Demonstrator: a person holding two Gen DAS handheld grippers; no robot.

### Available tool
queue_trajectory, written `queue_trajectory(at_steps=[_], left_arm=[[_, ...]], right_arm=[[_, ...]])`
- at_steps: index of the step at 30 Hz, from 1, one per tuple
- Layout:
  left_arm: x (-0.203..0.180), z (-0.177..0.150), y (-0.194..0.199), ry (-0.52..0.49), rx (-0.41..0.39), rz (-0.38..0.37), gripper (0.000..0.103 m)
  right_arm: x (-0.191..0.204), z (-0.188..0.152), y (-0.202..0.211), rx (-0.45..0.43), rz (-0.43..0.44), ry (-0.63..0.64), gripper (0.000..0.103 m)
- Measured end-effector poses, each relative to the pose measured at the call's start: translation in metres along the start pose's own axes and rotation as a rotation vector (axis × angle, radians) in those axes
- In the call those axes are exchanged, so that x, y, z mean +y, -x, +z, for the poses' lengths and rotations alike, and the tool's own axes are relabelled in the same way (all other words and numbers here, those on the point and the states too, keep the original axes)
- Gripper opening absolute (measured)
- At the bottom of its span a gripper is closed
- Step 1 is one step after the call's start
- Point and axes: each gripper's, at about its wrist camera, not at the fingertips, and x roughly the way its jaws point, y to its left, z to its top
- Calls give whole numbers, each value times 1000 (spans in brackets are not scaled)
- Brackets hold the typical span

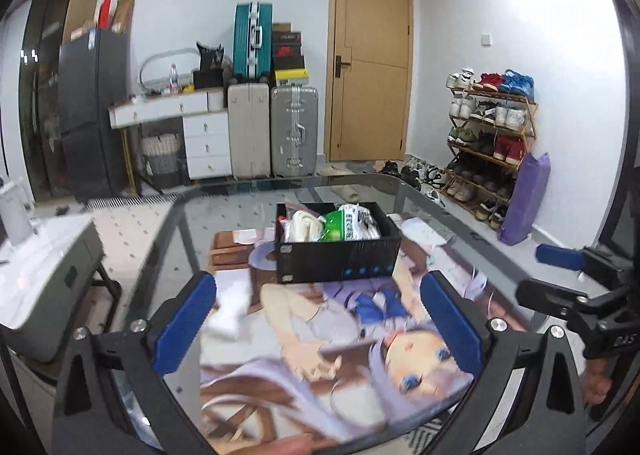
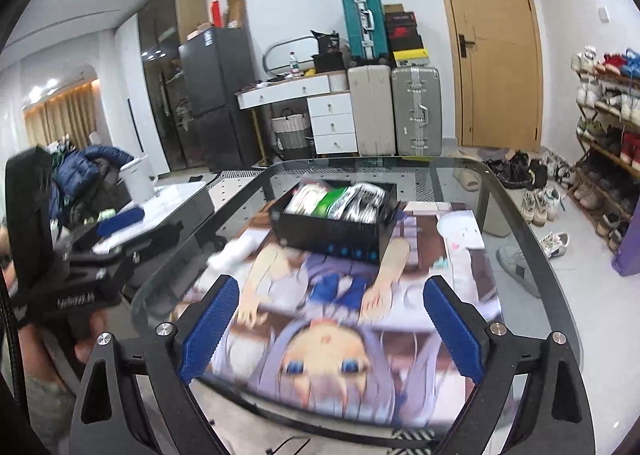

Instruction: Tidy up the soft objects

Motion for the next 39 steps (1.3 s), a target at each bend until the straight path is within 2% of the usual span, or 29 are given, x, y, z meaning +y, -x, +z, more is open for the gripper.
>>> queue_trajectory(at_steps=[3, 7, 9, 12, 14, 17, 22, 27, 30, 36, 39], left_arm=[[-1, -19, 20, 6, -32, 39, 103], [0, -44, 41, 61, -69, 77, 103], [-4, -52, 50, 64, -92, 88, 103], [-12, -59, 62, 25, -125, 48, 103], [-17, -60, 64, 10, -134, 72, 103], [-22, -62, 66, -5, -141, 95, 103], [-28, -67, 76, -47, -174, 74, 103], [-26, -69, 86, -30, -177, 29, 103], [-27, -69, 89, -33, -187, 29, 103], [-28, -68, 89, -34, -182, 22, 103], [-28, -64, 79, -37, -136, 52, 103]], right_arm=[[6, -30, 22, -30, -50, 32, 97], [13, -59, 60, -141, -65, 41, 99], [13, -67, 71, -172, -48, 36, 101], [16, -74, 83, -207, -71, 70, 102], [19, -73, 86, -227, -74, 119, 102], [16, -72, 81, -211, -74, 103, 102], [14, -66, 81, -230, -67, 64, 102], [27, -62, 68, -209, -52, 97, 102], [35, -62, 65, -205, -26, 121, 102], [41, -63, 60, -188, -26, 150, 102], [38, -58, 50, -136, -3, 144, 102]])
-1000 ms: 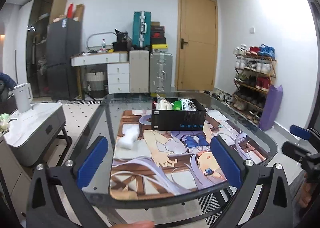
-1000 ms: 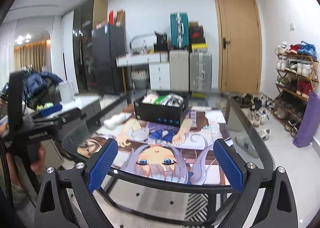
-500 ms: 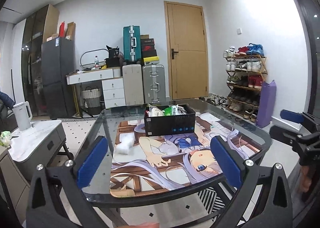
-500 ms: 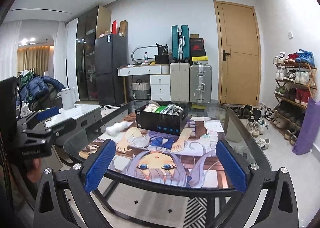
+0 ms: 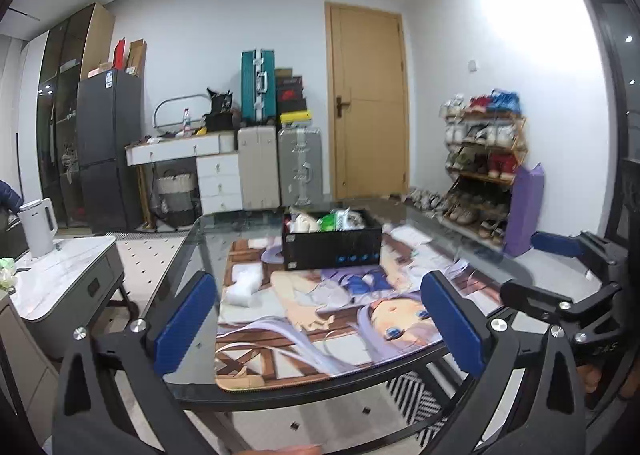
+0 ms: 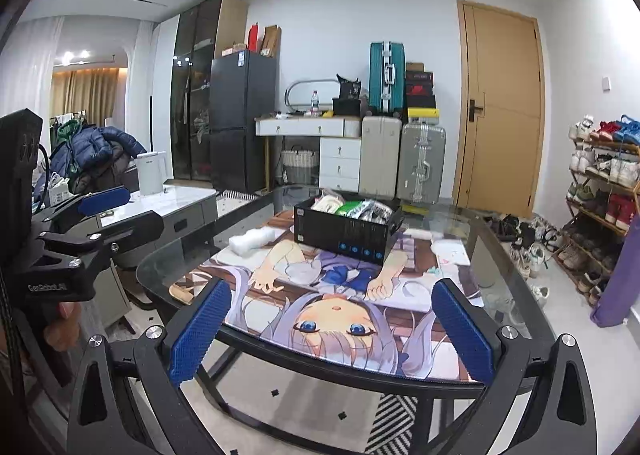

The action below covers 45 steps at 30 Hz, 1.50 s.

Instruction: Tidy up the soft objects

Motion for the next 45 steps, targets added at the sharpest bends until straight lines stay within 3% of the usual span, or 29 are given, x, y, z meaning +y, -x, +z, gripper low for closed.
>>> queue_trajectory(at_steps=[4, 6, 8, 12, 17, 19, 23, 28, 32, 39, 45], left_arm=[[6, 15, -35, -85, 111, 10, 103], [18, 25, -59, -81, 163, 17, 103], [31, 32, -89, -45, 258, -19, 103], [50, 34, -146, -24, 422, -35, 103], [74, 30, -211, -30, 554, -20, 102], [86, 25, -237, -7, 604, -1, 98], [100, 5, -276, -13, 706, 32, 80], [101, -12, -295, -18, 767, 26, 59], [95, -15, -297, -25, 783, 9, 36], [88, -3, -293, -11, 775, -12, 36], [74, 29, -263, -3, 683, -43, 36]], right_arm=[[-6, 23, -21, 49, 102, 37, 102], [-13, 37, -38, 92, 131, 36, 102], [-22, 48, -54, 118, 136, 19, 102], [-42, 69, -114, 260, 123, 15, 102], [-61, 75, -189, 400, 135, -13, 102], [-65, 74, -215, 433, 116, -2, 102], [-71, 72, -250, 463, 106, -25, 102], [-71, 65, -260, 482, 124, -46, 102], [-67, 62, -261, 488, 138, -30, 102], [-71, 60, -256, 480, 124, -28, 102], [-73, 68, -248, 452, 120, -27, 102]])
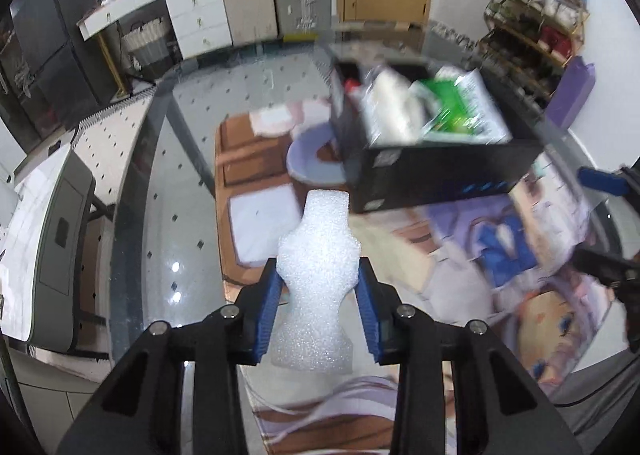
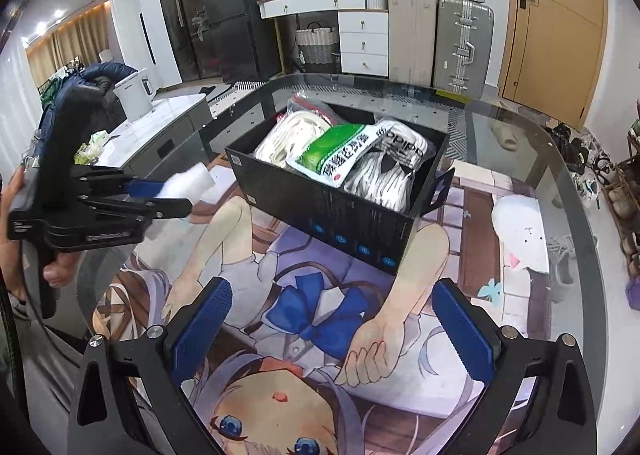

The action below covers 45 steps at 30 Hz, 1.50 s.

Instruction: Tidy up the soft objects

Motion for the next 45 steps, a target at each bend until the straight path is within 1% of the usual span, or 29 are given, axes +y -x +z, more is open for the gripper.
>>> queue_trajectory(at_steps=[5, 7, 9, 13, 16, 19, 21, 23, 26, 31, 32, 33, 34, 36, 37, 38, 40, 42, 45], left_arm=[[-17, 12, 37, -11, -91, -28, 36], [-25, 23, 41, -27, -119, -35, 36], [-32, 32, 39, -35, -131, -38, 36], [-41, 59, 18, -36, -135, -65, 36], [-51, 73, 5, -44, -132, -63, 36], [-57, 85, -12, -44, -111, -69, 36], [-60, 88, -19, -40, -105, -60, 36], [-61, 91, -24, -38, -90, -66, 36], [-61, 90, -28, -31, -88, -59, 36], [-64, 87, -30, -17, -91, -49, 37], [-64, 87, -30, -16, -93, -45, 41], [-63, 86, -28, -16, -98, -38, 55], [-62, 86, -28, -15, -105, -32, 63], [-61, 85, -20, -5, -142, -20, 77], [-60, 84, -17, -2, -152, -25, 81], [-59, 83, -12, 4, -165, -33, 83], [-57, 81, -3, 5, -187, -35, 83], [-55, 75, 7, -3, -207, -22, 83], [-53, 65, 29, -13, -263, -8, 83]], right_arm=[[-2, 14, 12, -52, -18, -7, 102], [-4, 23, 15, -74, -32, -15, 102], [-5, 32, 17, -97, -51, -10, 102], [-8, 43, 16, -120, -107, 13, 102], [-14, 44, 8, -107, -109, -2, 102], [-20, 41, 2, -87, -104, -16, 102], [-21, 40, 1, -81, -106, -16, 102], [-23, 39, 1, -81, -101, -25, 102], [-24, 38, 2, -82, -81, -44, 102], [-20, 38, 2, -86, -83, -28, 102], [-20, 38, 2, -86, -81, -27, 102], [-19, 37, 2, -86, -80, -25, 102], [-19, 37, 3, -88, -82, -24, 102], [-20, 37, 6, -93, -82, -28, 102], [-20, 36, 8, -96, -80, -33, 102], [-20, 35, 11, -99, -79, -37, 102], [-22, 32, 18, -107, -65, -54, 102], [-23, 29, 29, -121, -51, -72, 102], [-23, 25, 49, -157, -41, -91, 102]])
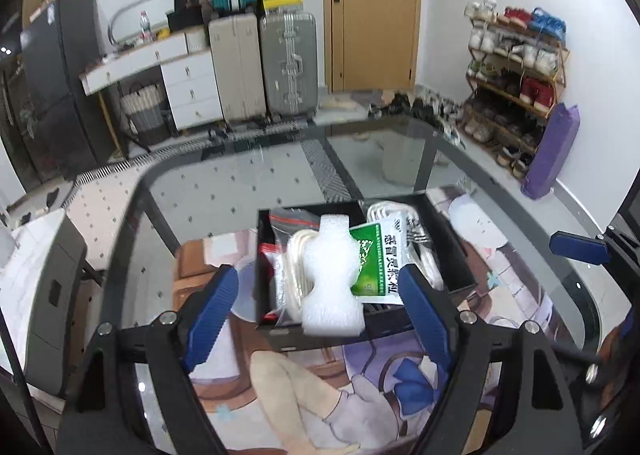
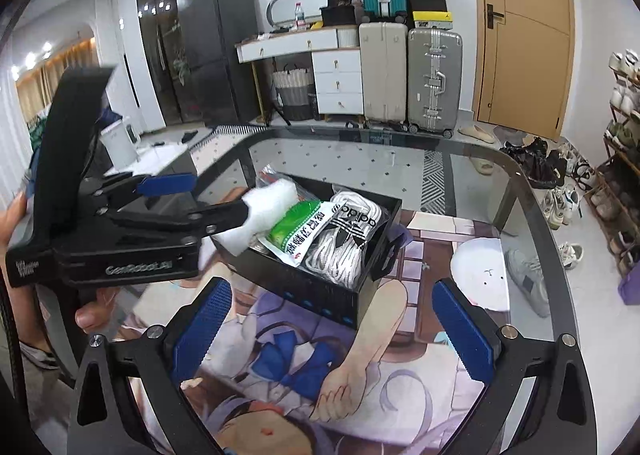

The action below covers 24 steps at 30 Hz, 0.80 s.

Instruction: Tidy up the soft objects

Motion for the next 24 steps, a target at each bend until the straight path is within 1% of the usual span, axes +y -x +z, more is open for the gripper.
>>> queue_trajectory(at_steps=[2, 5, 7, 9, 11, 14, 15, 17, 20, 21, 24], left_arm=[[-1, 0, 17, -4, -36, -4, 83], [3, 0, 42, 22, -79, -27, 84], [5, -6, 61, 29, -114, -26, 89], [6, -19, 83, 38, -160, -3, 99], [6, -32, 103, 45, -207, 10, 100], [5, -51, 129, 46, -270, 25, 101], [3, -62, 140, 42, -300, 31, 103], [1, -79, 155, 47, -336, 39, 103], [-2, -95, 171, 80, -361, 30, 103], [-2, -101, 177, 84, -372, 26, 103], [-5, -120, 197, 76, -429, 42, 103]], right_arm=[[1, -1, 12, -27, -2, -6, 102], [6, -4, 37, -72, -15, -15, 102], [12, -10, 57, -110, -25, -15, 102], [21, -18, 77, -148, -34, -5, 102], [28, -29, 96, -189, -48, -11, 102], [35, -48, 122, -241, -48, -22, 102], [36, -53, 126, -250, -54, -21, 102], [44, -69, 139, -274, -78, -10, 102], [58, -91, 156, -302, -87, 33, 102], [65, -100, 165, -325, -92, 56, 102], [75, -123, 184, -374, -91, 89, 102]])
